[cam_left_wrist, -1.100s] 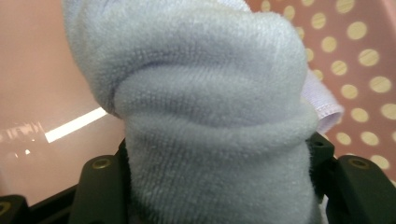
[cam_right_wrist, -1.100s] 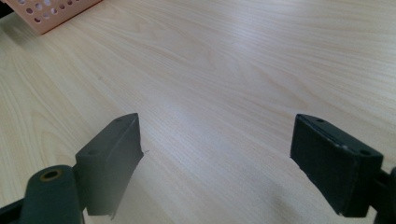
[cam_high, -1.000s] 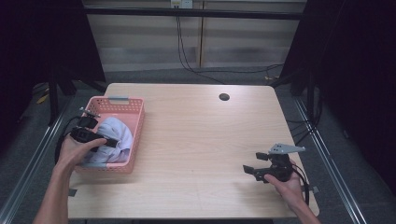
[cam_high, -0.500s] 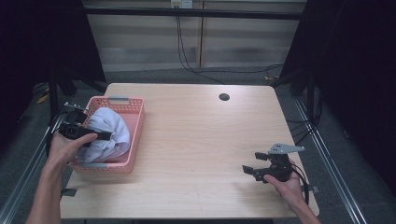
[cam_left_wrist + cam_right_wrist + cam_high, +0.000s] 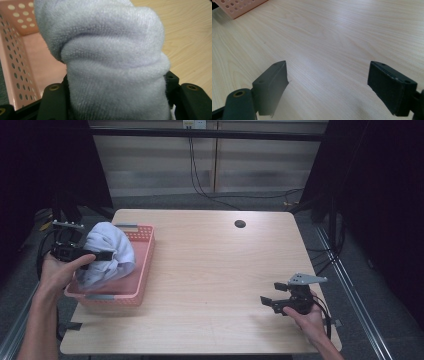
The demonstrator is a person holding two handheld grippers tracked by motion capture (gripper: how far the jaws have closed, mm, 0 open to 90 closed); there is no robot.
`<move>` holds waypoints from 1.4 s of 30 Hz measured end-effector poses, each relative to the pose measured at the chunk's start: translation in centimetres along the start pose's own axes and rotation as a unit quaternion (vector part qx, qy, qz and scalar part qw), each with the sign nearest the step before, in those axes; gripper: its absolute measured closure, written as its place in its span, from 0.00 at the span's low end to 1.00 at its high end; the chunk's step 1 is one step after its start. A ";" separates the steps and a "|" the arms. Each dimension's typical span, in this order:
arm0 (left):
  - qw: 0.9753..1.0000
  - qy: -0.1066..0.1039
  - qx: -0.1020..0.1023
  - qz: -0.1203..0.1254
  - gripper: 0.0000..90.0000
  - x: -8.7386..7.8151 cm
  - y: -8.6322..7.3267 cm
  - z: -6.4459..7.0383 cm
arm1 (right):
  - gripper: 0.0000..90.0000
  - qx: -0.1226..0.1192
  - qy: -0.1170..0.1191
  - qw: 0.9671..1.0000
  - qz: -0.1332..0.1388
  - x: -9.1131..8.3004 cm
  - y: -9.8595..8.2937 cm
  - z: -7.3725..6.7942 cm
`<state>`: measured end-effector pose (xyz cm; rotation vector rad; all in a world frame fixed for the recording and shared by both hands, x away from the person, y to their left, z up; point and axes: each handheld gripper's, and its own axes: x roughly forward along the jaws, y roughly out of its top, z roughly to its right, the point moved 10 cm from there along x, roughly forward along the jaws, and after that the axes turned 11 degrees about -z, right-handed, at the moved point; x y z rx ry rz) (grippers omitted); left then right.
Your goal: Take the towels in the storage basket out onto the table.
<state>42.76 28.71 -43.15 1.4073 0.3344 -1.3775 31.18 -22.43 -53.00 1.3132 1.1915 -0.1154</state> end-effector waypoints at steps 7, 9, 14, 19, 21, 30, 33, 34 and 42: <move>1.000 0.002 0.005 0.023 0.42 -1.5 1.2 0.5 | 0.23 -0.011 -0.003 1.000 0.018 -0.4 0.3 -0.2; 1.000 0.003 0.008 0.027 0.42 -2.1 1.6 0.6 | 0.23 -0.011 -0.007 1.000 0.020 -0.4 0.3 -0.2; 0.999 0.003 0.016 0.037 0.42 -3.5 2.7 1.6 | 0.23 -0.011 -0.007 1.000 0.026 -0.5 0.4 -0.2; 0.998 0.013 0.029 0.048 0.42 -4.4 3.1 2.3 | 0.26 -0.009 -0.007 0.999 0.039 -0.9 0.5 -0.3; 0.997 0.017 0.032 0.062 0.42 -4.8 3.3 2.7 | 0.26 -0.009 -0.006 0.999 0.040 -0.9 0.5 -0.2; 0.996 0.004 0.045 0.078 0.42 -5.6 4.3 4.5 | 0.27 -0.007 -0.004 0.999 0.037 -0.9 0.5 -0.2; 0.996 -0.001 0.049 0.074 0.42 -4.7 4.4 5.4 | 0.26 -0.007 -0.005 0.999 0.035 -0.9 0.4 -0.1; 0.996 -0.003 0.056 0.071 0.42 -4.0 4.5 6.0 | 0.26 -0.007 -0.004 0.999 0.036 -0.8 0.4 -0.1; 0.995 -0.019 0.076 0.064 0.41 -2.3 5.3 8.5 | 0.27 -0.008 0.000 0.999 0.035 -0.9 0.4 -0.2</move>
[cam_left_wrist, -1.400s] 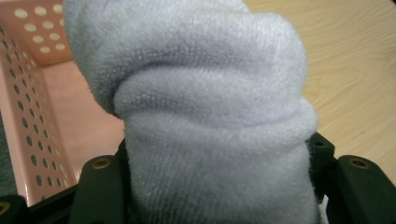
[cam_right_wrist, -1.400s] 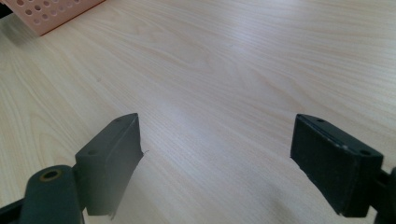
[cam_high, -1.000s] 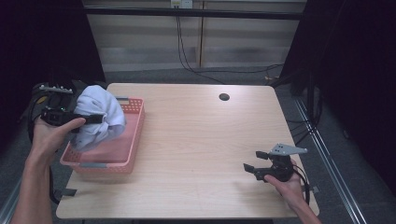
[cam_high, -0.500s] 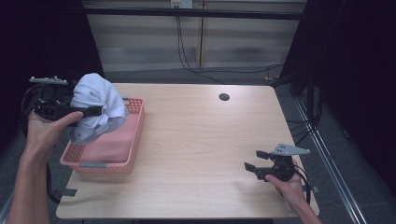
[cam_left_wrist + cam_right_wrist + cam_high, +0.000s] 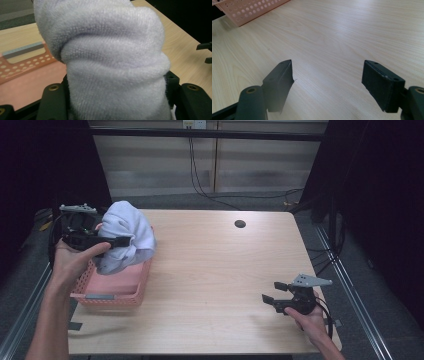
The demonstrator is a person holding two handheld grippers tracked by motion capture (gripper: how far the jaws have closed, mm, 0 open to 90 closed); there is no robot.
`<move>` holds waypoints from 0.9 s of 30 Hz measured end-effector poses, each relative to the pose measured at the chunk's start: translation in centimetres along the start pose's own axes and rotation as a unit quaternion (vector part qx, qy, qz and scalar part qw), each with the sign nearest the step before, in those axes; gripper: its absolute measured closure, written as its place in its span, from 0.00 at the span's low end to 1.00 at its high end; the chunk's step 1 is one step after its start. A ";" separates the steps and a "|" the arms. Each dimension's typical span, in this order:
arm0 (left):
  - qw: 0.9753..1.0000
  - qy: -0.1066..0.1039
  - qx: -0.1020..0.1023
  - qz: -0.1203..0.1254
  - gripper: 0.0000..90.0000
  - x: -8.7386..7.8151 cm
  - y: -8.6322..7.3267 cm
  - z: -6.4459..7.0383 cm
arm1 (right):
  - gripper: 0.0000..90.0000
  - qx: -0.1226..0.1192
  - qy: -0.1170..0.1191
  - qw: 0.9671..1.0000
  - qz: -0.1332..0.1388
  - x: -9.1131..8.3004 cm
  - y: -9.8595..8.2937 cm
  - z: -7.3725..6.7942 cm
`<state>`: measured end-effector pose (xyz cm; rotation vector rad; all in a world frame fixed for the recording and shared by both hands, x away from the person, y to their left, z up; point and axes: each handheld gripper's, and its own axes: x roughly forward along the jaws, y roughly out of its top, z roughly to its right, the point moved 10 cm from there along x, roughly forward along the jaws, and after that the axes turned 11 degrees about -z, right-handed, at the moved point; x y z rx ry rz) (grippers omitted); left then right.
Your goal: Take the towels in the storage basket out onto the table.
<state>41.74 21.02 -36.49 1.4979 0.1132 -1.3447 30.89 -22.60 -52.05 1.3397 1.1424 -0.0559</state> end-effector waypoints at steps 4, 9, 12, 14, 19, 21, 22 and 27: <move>1.000 0.002 0.019 0.003 0.41 0.9 0.7 1.5 | 0.27 0.007 0.004 1.000 -0.002 0.1 -0.1 0.0; 0.999 -0.012 0.041 -0.012 0.41 2.6 0.8 3.8 | 0.27 0.002 0.008 1.000 -0.003 0.2 -0.1 -0.2; 0.998 -0.016 0.060 -0.006 0.41 3.5 1.0 5.5 | 0.27 0.002 0.005 1.000 -0.005 0.2 -0.1 0.0; 0.998 -0.024 0.066 -0.003 0.41 4.0 1.2 6.8 | 0.26 0.004 0.004 1.000 -0.006 0.2 -0.1 0.0; 0.995 -0.039 0.091 -0.009 0.41 5.7 1.6 9.6 | 0.26 0.003 0.004 1.000 -0.006 0.1 -0.1 -0.1; 0.994 -0.052 0.094 -0.014 0.41 6.7 1.5 10.6 | 0.26 0.004 0.005 1.000 -0.003 0.1 -0.1 -0.1; 0.994 -0.055 0.094 -0.019 0.41 7.3 1.4 11.0 | 0.25 0.004 0.005 1.000 -0.004 0.0 -0.1 -0.1; 0.991 -0.062 0.106 -0.043 0.40 10.1 0.3 12.8 | 0.25 0.001 0.002 1.000 -0.008 0.0 -0.3 0.1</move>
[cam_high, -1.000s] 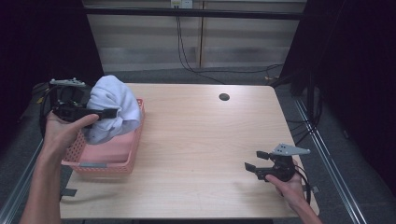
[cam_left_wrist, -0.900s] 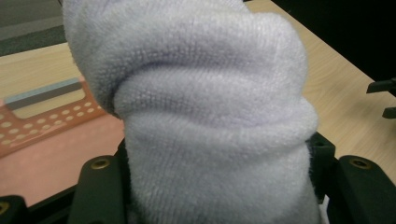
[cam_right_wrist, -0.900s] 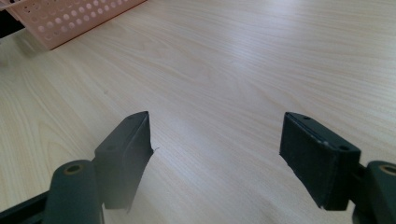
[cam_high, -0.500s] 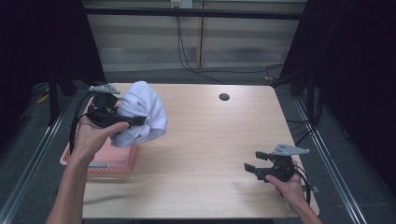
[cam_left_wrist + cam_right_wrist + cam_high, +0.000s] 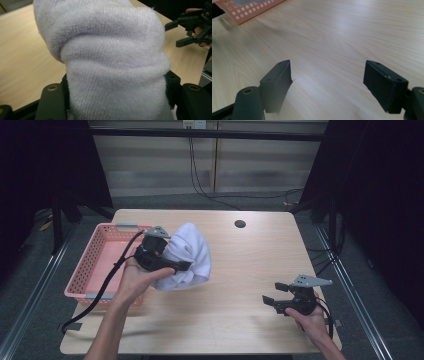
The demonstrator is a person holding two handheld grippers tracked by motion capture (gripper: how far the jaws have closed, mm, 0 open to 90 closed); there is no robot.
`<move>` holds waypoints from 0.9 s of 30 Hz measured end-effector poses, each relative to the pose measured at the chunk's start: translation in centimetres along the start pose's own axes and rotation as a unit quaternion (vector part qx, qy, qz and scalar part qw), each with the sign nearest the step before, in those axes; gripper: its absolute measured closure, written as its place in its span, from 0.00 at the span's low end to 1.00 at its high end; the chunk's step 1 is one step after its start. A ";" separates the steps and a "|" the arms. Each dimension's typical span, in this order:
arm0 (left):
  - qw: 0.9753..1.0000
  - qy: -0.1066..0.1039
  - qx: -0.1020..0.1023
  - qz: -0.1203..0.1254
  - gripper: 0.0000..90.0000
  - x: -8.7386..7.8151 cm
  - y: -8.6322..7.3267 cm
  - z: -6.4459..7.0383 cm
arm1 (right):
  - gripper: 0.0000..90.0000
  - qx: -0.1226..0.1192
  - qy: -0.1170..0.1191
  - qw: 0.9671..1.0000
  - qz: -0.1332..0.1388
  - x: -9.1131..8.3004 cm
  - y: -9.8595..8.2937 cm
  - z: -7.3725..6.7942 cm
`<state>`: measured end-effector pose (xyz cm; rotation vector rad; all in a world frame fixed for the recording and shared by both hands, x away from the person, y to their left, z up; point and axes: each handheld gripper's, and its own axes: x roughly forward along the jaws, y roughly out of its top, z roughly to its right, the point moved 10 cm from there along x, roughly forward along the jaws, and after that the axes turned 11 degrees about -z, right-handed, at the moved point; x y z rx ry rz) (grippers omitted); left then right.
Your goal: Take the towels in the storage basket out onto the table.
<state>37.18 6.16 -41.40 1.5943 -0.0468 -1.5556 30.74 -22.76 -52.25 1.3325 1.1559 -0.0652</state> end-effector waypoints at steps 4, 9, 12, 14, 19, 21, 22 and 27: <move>1.000 -0.023 0.007 -0.016 0.40 3.0 -0.5 1.5 | 0.24 0.003 -0.003 1.000 0.000 0.1 0.0 0.2; 0.997 -0.045 0.017 -0.052 0.39 7.2 -1.8 2.8 | 0.23 0.004 -0.005 1.000 -0.001 0.2 0.0 0.0; 0.996 -0.051 0.018 -0.066 0.39 9.0 -2.5 3.0 | 0.23 0.003 -0.007 1.000 -0.006 0.4 0.0 0.0; 0.995 -0.055 0.024 -0.080 0.39 10.1 -3.1 3.2 | 0.23 0.001 -0.006 1.000 -0.008 0.5 -0.1 0.0; 0.993 -0.054 0.026 -0.103 0.36 13.2 -4.6 3.3 | 0.18 -0.004 -0.012 1.000 -0.022 0.9 -0.4 -0.1; 0.994 -0.048 0.024 -0.094 0.33 13.4 -4.5 3.3 | 0.18 -0.006 -0.013 1.000 -0.027 1.0 -0.4 -0.1; 0.994 -0.045 0.032 -0.092 0.30 13.5 -4.6 3.4 | 0.18 -0.008 -0.014 0.999 -0.028 1.0 -0.4 -0.2; 0.994 -0.061 0.042 -0.081 0.16 12.2 -4.5 3.4 | 0.19 -0.017 -0.012 0.999 -0.029 1.3 0.0 -0.7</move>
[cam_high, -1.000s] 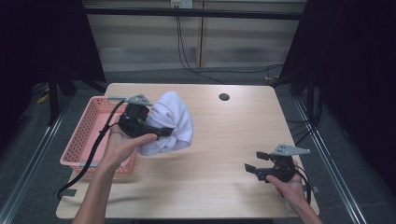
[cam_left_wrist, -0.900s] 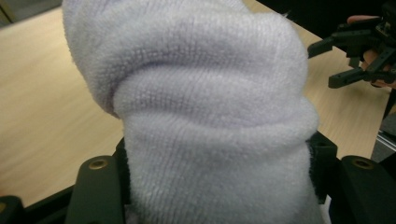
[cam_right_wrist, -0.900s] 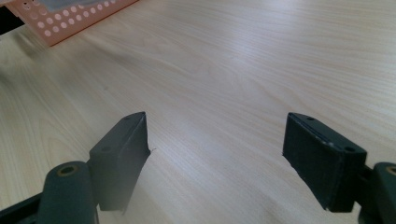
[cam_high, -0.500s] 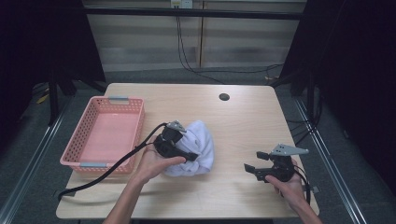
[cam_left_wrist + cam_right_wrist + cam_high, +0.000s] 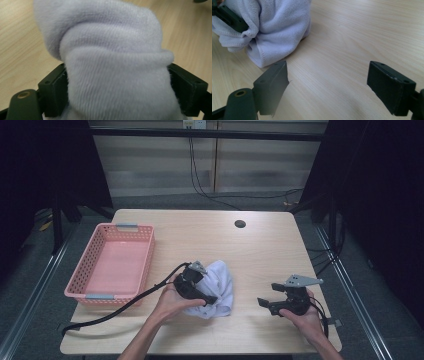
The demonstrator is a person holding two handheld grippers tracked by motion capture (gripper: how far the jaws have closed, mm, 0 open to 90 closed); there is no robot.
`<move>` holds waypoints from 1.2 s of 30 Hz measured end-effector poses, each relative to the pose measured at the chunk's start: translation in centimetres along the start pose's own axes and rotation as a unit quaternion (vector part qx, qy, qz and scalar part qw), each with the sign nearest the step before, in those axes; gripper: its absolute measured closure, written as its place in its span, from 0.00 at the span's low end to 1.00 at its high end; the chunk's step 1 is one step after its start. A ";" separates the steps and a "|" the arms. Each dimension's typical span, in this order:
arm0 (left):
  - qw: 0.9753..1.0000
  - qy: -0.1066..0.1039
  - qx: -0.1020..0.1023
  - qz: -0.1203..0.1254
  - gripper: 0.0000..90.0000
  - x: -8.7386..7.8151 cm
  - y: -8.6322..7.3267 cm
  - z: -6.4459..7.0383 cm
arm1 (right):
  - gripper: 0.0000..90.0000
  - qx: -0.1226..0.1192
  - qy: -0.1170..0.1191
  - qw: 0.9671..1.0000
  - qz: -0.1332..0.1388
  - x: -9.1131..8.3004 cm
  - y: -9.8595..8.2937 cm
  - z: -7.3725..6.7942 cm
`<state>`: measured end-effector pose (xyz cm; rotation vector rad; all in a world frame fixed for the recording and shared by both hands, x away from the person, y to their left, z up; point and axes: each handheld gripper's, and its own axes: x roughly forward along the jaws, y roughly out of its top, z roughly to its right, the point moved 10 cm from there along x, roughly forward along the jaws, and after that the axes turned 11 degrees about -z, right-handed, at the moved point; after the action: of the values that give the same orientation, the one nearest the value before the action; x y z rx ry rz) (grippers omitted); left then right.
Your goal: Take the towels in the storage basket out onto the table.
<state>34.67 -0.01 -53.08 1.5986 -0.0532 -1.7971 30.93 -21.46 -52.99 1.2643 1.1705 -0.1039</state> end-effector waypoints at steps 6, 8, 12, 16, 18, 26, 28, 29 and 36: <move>0.999 -0.004 -0.002 0.045 0.16 -2.8 -0.4 -0.1 | 0.20 -0.018 0.018 1.000 0.000 0.4 1.3 -1.8; 0.998 -0.006 -0.006 0.063 0.18 -3.9 -0.3 -0.2 | 0.20 -0.028 0.024 0.999 0.000 0.7 1.9 -2.6; 0.996 0.006 -0.004 0.088 0.20 -6.3 -0.5 -0.2 | 0.20 -0.042 0.032 0.999 0.001 1.1 3.0 -3.7; 0.993 0.020 -0.012 0.115 0.38 -7.9 -1.9 -0.1 | 0.26 -0.055 0.050 0.997 0.000 1.8 4.3 -5.4; 0.992 0.037 -0.024 0.118 0.53 -8.1 -3.3 -0.5 | 0.26 -0.070 0.057 0.996 -0.009 2.6 4.8 -6.5; 0.992 0.010 -0.043 0.119 0.73 -7.3 -7.2 0.2 | 0.53 -0.097 0.085 0.992 0.009 4.0 8.8 -9.4; 0.992 -0.006 -0.047 0.117 0.70 -6.2 -7.1 0.4 | 0.57 -0.107 0.096 0.989 0.020 4.4 10.5 -10.6; 0.993 -0.003 -0.048 0.111 0.70 -5.5 -7.0 0.3 | 0.57 -0.112 0.100 0.988 0.019 4.7 10.9 -11.1; 0.994 0.015 -0.047 0.094 0.48 -2.9 -5.6 -0.4 | 0.45 -0.139 0.100 0.985 -0.013 8.9 12.2 -12.8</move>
<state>32.24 5.85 -53.40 1.5028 -0.0995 -1.6073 34.83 -2.41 -49.20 1.0291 1.3238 0.1659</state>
